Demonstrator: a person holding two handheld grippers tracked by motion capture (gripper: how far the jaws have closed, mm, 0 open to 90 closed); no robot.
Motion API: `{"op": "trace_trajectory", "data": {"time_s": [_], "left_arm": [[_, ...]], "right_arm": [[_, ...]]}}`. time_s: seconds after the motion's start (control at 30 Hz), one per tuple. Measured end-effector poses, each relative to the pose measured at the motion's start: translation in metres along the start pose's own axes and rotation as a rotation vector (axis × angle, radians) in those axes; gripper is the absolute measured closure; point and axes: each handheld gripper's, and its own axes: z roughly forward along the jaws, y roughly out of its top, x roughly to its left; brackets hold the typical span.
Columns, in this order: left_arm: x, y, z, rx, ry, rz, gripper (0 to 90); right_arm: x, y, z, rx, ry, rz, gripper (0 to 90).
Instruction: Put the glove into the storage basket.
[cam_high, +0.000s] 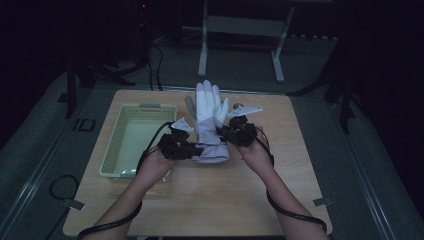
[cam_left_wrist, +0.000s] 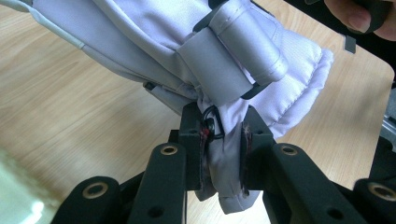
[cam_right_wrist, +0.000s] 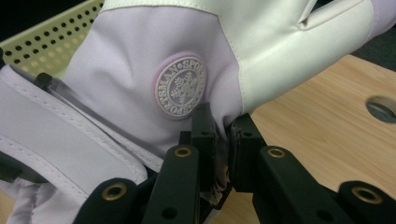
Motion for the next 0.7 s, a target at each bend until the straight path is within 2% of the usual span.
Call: {"op": "trace_trajectory", "data": {"time_s": [0.23, 0.5, 0.7], "left_arm": [[0.016, -0.011, -0.027, -0.001, 0.02, -0.005, 75.3], [0.033, -0.029, -0.056, -0.012, 0.048, -0.039, 75.3], [0.046, -0.04, -0.079, -0.002, 0.062, -0.052, 75.3]], "right_arm": [[0.02, 0.019, 0.016, -0.006, 0.023, -0.006, 82.9], [0.047, 0.04, 0.037, -0.01, 0.05, -0.023, 82.9], [0.067, 0.054, 0.053, -0.017, 0.078, -0.014, 82.9]]}}
